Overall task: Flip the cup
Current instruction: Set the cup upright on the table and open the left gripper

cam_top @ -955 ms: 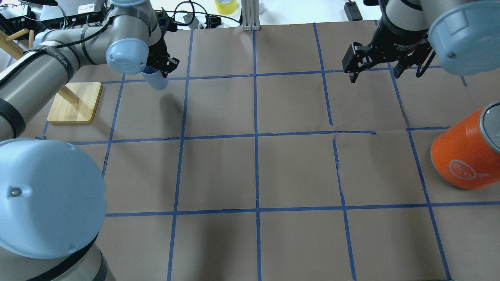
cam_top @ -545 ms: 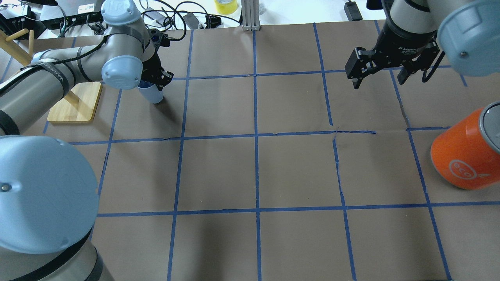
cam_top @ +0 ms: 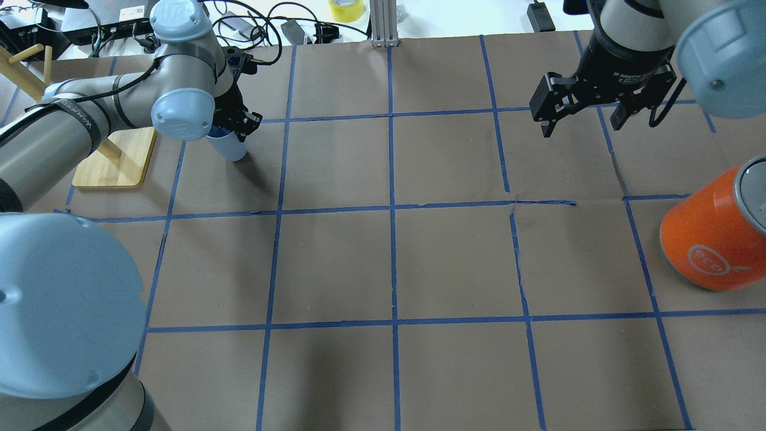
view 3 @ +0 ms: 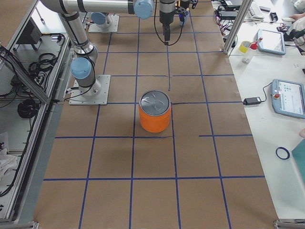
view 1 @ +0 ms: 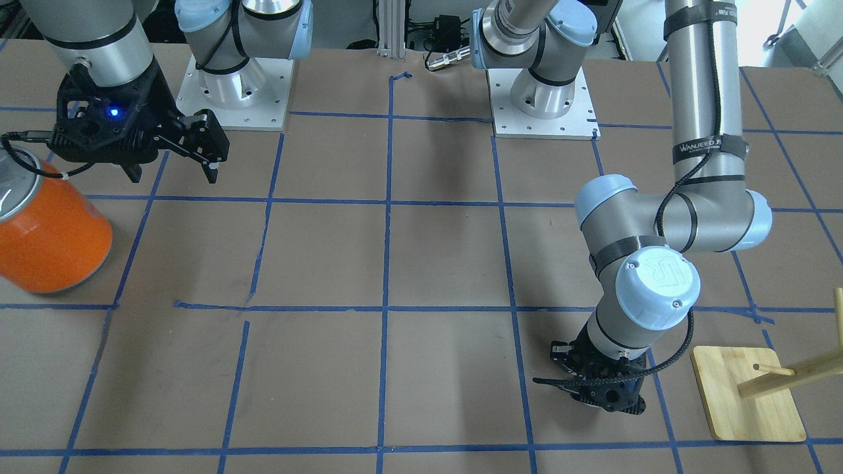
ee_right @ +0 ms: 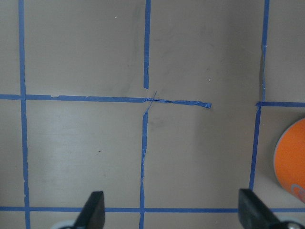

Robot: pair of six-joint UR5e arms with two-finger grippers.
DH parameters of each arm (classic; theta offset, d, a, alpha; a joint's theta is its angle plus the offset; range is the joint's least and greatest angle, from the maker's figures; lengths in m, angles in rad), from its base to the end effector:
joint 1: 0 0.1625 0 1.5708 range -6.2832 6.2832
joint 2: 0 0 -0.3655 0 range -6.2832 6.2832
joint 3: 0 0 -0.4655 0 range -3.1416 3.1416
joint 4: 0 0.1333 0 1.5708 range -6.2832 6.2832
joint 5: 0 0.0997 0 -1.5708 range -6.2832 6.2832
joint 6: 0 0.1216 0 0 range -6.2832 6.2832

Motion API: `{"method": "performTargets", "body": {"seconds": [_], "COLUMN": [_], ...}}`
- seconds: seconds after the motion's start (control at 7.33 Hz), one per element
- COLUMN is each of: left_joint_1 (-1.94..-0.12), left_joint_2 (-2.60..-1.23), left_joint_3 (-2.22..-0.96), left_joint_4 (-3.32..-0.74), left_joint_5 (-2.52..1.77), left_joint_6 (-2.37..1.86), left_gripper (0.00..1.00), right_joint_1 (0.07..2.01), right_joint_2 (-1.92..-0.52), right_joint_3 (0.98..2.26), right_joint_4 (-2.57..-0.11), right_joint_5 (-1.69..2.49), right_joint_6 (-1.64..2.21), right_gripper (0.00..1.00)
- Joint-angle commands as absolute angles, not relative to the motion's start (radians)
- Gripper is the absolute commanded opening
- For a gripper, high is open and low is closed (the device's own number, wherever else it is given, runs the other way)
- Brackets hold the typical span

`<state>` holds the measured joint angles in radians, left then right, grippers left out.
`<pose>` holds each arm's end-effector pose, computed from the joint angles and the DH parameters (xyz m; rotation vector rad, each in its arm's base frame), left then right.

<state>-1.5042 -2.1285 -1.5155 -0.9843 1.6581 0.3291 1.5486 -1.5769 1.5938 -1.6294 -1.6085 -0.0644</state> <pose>-0.0751 -0.7175 0.1361 0.3920 3.0125 -0.0992 0.1161 -0.5706 0.4029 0.0642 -3.1008 0.0621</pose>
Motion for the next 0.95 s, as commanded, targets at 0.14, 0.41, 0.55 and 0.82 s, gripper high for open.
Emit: {"method": "performTargets", "body": {"seconds": [0.14,0.41,0.55,0.82], "left_joint_1": [-1.503,-1.514,-1.520,-1.538], "left_joint_2": [-2.125,-2.083,-2.027,-1.913], "left_joint_3": [-1.514,-1.493,-1.490,-1.439], "left_joint_4": [-0.992,-1.099,-1.162,-1.352], "left_joint_5": [1.660,1.661,1.660,1.655], "left_joint_6": [0.331,0.324,0.316,0.301], "left_gripper": [0.99,1.00,1.00,1.00], "right_joint_1": [1.549,1.549,1.549,1.549], "right_joint_2": [-1.582,-1.580,-1.578,-1.577], "right_joint_3": [1.595,1.600,1.609,1.611], "right_joint_4": [-1.626,-1.623,-1.620,-1.621], "right_joint_5": [-1.602,-1.611,-1.614,-1.618], "right_joint_6": [-0.064,-0.066,-0.071,-0.080], "right_gripper": [1.00,1.00,1.00,1.00]}}
